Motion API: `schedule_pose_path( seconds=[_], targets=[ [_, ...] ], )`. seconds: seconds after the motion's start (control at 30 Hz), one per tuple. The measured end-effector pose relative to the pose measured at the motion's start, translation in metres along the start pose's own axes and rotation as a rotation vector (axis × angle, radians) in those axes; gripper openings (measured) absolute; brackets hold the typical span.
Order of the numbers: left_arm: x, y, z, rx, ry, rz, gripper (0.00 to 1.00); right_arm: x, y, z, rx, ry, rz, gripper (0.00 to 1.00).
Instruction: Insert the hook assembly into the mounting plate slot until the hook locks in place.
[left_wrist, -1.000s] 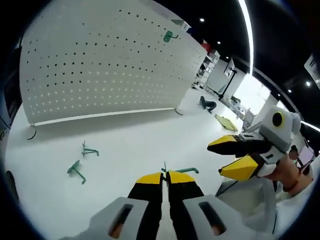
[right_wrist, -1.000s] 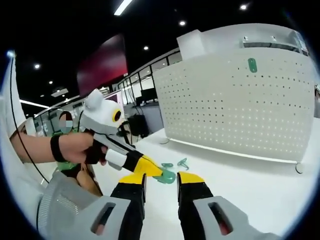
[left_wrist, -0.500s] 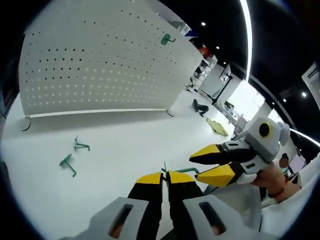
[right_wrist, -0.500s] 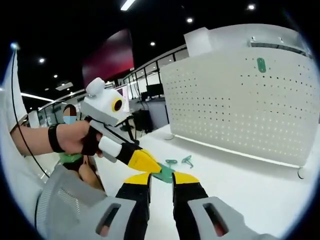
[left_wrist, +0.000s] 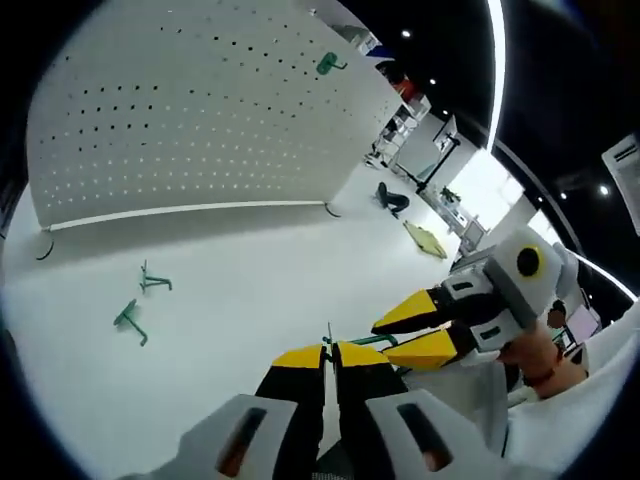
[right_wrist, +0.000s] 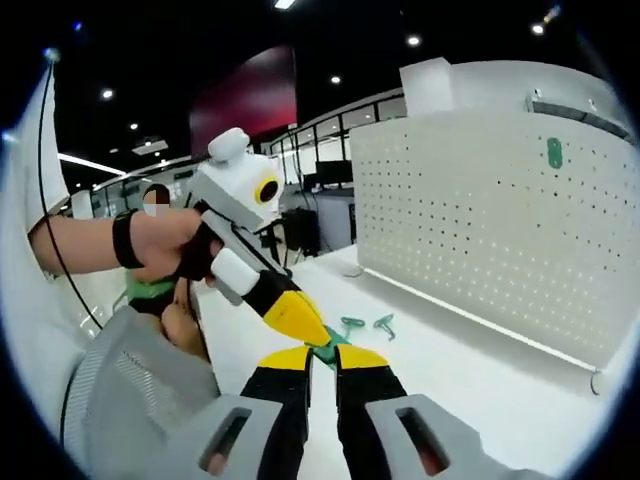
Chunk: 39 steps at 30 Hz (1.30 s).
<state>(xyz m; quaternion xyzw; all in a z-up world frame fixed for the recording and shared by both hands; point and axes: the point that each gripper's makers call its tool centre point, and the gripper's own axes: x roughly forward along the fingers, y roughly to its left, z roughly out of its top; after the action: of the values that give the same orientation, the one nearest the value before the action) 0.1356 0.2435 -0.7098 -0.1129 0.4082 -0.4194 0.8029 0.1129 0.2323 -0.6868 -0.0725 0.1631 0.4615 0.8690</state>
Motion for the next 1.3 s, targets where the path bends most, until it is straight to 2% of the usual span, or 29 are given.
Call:
schedule_pose_path(
  seconds=[0.07, 0.2, 0.3, 0.37, 0.47, 0.6, 0.7, 1.13, 1.3],
  targets=[
    [0.000, -0.001, -0.004, 0.001, 0.036, -0.003, 0.03, 0.002, 0.003, -0.003, -0.008, 0.015, 0.012, 0.07],
    [0.000, -0.002, -0.006, 0.016, 0.059, -0.007, 0.03, 0.003, 0.005, -0.006, -0.045, 0.035, 0.009, 0.07],
    [0.000, -0.007, -0.006, -0.007, 0.063, -0.037, 0.03, 0.004, 0.003, -0.015, -0.103, 0.102, -0.002, 0.05],
    [0.001, -0.007, -0.007, 0.004, 0.067, -0.029, 0.03, 0.003, 0.002, -0.010, -0.094, 0.073, -0.012, 0.04],
    [0.002, -0.007, -0.007, -0.003, 0.072, -0.032, 0.03, 0.003, 0.001, -0.012, -0.104, 0.089, -0.012, 0.04],
    [0.005, -0.005, -0.011, -0.036, 0.109, -0.034, 0.03, 0.005, 0.002, -0.015, -0.147, 0.113, -0.014, 0.03],
    [0.006, -0.003, -0.017, -0.035, 0.151, -0.021, 0.03, 0.007, 0.006, -0.022, -0.195, 0.153, -0.001, 0.03],
    [0.009, -0.004, -0.038, -0.065, 0.309, -0.036, 0.03, 0.009, 0.019, -0.035, -0.303, 0.238, 0.055, 0.02],
    [0.008, -0.005, -0.040, -0.046, 0.325, -0.025, 0.03, 0.009, 0.021, -0.039, -0.315, 0.254, 0.057, 0.02]
  ],
)
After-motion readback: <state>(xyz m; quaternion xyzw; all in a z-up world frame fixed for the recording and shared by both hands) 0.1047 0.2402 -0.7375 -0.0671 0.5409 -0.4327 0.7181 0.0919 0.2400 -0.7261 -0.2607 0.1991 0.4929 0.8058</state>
